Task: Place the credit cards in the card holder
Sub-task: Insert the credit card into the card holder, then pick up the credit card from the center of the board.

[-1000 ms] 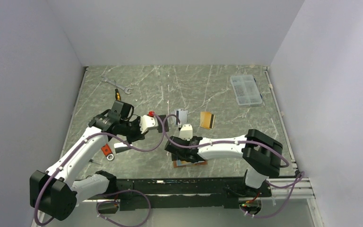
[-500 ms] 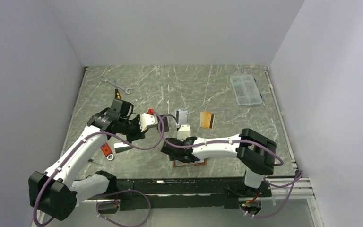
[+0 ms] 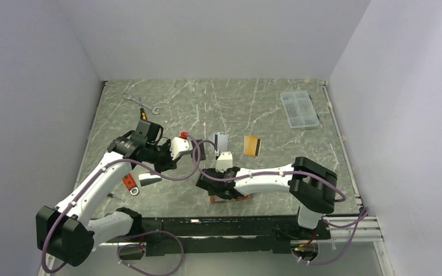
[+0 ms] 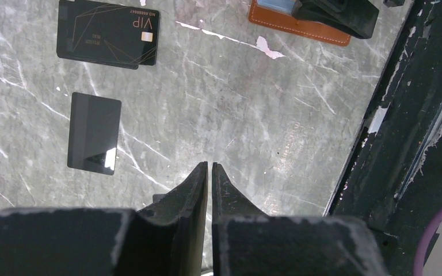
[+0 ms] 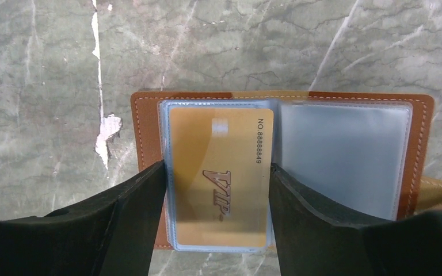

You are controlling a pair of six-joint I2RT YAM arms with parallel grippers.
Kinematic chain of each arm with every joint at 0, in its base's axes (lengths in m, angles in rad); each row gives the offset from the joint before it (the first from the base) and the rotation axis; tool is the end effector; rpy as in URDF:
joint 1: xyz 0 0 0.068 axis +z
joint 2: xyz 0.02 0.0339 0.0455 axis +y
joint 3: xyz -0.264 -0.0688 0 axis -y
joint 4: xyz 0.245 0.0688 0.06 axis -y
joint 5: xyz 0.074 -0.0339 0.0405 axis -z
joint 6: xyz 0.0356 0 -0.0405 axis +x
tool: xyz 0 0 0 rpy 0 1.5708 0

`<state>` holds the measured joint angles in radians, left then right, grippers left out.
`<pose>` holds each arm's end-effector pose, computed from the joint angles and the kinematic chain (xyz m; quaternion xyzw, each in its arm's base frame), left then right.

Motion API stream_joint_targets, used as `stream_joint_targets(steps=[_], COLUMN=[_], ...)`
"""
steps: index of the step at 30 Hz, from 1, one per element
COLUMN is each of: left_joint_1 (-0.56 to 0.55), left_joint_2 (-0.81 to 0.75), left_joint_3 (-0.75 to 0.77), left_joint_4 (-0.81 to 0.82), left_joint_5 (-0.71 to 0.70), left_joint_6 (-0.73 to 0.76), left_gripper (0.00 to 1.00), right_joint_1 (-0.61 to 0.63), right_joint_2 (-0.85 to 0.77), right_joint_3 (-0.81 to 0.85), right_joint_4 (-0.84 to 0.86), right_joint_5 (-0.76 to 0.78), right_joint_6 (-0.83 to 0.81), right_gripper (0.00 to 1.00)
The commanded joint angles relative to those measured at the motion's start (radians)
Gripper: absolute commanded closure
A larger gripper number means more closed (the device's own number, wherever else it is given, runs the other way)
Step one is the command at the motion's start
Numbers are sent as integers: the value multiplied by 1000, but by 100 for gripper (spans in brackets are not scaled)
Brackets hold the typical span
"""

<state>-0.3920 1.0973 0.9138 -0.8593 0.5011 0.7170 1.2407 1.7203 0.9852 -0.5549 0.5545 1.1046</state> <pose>0.1824 -0.0939 0.2718 0.5474 0.7610 -0.1953 0.2882 0.1183 0.2874 0.1546 -0.0265 0.9527 0.0190 0.3020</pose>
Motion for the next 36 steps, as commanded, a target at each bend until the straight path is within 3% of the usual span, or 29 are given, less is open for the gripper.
stream_joint_targets(steps=[1, 6, 9, 14, 18, 26, 36], left_joint_1=[4, 4, 4, 4, 4, -2, -93], left_joint_2=[12, 57, 107, 254, 411, 726, 921], left_joint_3=[36, 89, 129, 218, 271, 485, 618], left_joint_4=[8, 24, 69, 170, 267, 362, 358], left_joint_5=[39, 39, 40, 46, 99, 127, 2], left_joint_6=[-7, -25, -60, -169, -233, -292, -107], left_gripper=[87, 81, 73, 71, 69, 67, 67], right_joint_1=[4, -72, -216, -476, -624, -751, -849], right_joint_2=[-30, -219, -328, -405, -318, 5, 189], right_joint_3=[-18, 53, 69, 17, -1, 119, 139], right_joint_4=[-138, -117, -53, 153, 312, 492, 684], right_joint_5=[-12, -42, -160, -400, -576, -751, -938], right_joint_6=[-15, -179, -296, -426, -468, -463, -362], right_gripper=[31, 26, 24, 24, 27, 33, 40])
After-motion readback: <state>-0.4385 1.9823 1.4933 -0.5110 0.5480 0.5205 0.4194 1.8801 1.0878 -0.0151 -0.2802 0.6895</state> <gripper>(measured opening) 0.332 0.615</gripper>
